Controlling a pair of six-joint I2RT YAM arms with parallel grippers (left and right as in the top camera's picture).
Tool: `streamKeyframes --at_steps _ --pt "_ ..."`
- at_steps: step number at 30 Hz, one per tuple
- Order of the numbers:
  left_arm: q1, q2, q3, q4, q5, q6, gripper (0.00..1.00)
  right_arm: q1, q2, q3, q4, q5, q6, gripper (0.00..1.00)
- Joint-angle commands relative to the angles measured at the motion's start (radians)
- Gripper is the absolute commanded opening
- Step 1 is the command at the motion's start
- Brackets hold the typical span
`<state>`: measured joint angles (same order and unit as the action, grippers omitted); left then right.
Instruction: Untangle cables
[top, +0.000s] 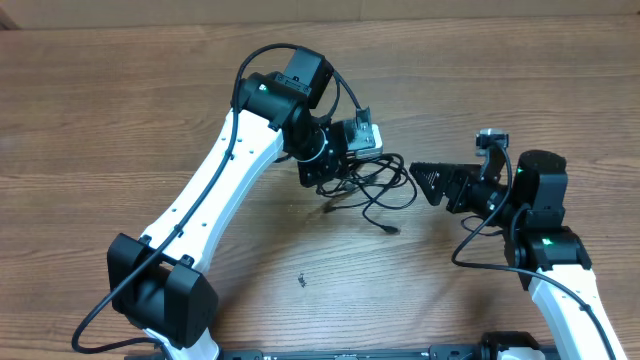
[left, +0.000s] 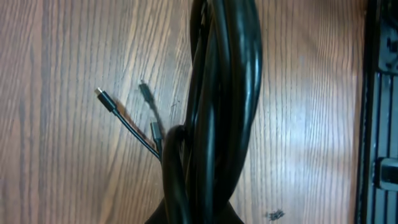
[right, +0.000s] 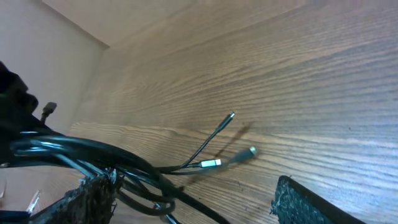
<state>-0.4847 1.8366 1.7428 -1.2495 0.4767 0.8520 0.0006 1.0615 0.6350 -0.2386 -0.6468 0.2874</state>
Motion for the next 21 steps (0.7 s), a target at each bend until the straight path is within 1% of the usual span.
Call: streamKeyframes --at_steps 1,9,21 --pt "0.001 -0.026 0.001 0.005 0.022 0.061 0.04 0.002 0.001 0.013 0.002 -0.01 -0.009 0.81" --pt "-0.002 -0.026 0.001 0.046 0.165 0.06 0.04 0.006 0.001 0.013 -0.002 -0.037 -0.008 0.81" --pt "-0.069 -0.026 0.001 0.065 0.17 0.057 0.04 0.006 0.001 0.013 -0.002 -0.051 -0.008 0.81"
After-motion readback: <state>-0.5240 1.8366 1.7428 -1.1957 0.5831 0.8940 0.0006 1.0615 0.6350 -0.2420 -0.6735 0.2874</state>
